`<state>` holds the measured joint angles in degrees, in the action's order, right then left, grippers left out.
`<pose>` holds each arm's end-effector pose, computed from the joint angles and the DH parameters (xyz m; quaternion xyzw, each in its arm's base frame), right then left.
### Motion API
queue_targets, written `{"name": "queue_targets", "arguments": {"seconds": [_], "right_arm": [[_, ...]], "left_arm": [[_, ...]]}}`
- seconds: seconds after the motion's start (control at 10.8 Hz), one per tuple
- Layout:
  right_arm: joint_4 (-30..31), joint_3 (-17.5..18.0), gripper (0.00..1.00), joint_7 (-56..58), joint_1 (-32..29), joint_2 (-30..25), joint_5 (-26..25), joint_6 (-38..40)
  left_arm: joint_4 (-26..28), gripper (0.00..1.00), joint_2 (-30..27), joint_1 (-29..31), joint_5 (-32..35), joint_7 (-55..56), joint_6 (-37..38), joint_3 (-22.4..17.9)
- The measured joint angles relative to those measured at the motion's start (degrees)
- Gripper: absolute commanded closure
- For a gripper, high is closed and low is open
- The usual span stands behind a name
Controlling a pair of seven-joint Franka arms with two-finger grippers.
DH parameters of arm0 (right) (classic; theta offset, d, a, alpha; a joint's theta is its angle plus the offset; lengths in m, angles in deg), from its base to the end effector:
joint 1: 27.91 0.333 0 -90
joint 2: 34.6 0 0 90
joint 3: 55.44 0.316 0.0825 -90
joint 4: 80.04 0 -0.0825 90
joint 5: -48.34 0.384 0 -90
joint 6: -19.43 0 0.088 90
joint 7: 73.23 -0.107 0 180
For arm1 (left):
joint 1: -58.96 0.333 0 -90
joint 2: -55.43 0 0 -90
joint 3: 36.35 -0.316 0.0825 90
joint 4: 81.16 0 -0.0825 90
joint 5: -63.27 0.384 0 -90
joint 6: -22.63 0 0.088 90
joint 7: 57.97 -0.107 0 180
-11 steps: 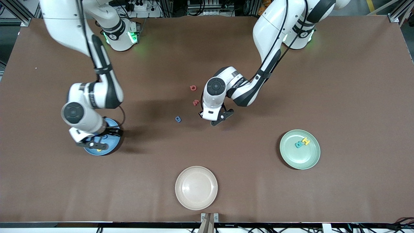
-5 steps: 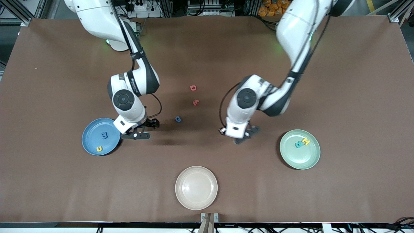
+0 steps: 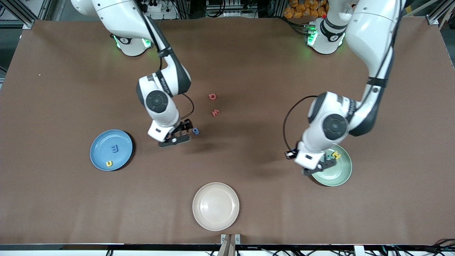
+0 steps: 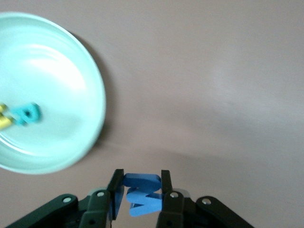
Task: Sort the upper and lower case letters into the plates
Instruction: 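Carry the M to the green plate and open the left gripper, then grasp the blue lowercase g with the right gripper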
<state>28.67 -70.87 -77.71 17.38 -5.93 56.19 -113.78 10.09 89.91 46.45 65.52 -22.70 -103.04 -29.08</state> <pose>0.5379 0.3209 0.2410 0.9821 0.1861 -0.0195 0.0225 0.6583 -0.2226 0.2851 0.9907 0.1344 -0.0074 0.0185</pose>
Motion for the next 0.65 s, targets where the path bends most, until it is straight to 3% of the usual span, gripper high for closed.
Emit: {"name": "queue_targets", "arguments": {"seconds": [0.37,0.46,0.65], "right_arm": [[-0.1,0.2,0.00,11.8,1.4,0.1,0.0,-0.8],[-0.2,0.3,0.00,12.7,1.4,0.6,0.0,-1.7],[-0.4,0.7,0.00,12.9,1.6,3.4,0.1,-5.1]], "left_arm": [[2.4,1.00,0.2,8.0,0.0,-14.9,0.0,-0.1],[2.9,0.90,0.2,9.5,0.0,-17.5,0.0,-0.1],[3.7,0.00,0.4,10.8,0.0,-19.1,0.0,-0.6]]}}
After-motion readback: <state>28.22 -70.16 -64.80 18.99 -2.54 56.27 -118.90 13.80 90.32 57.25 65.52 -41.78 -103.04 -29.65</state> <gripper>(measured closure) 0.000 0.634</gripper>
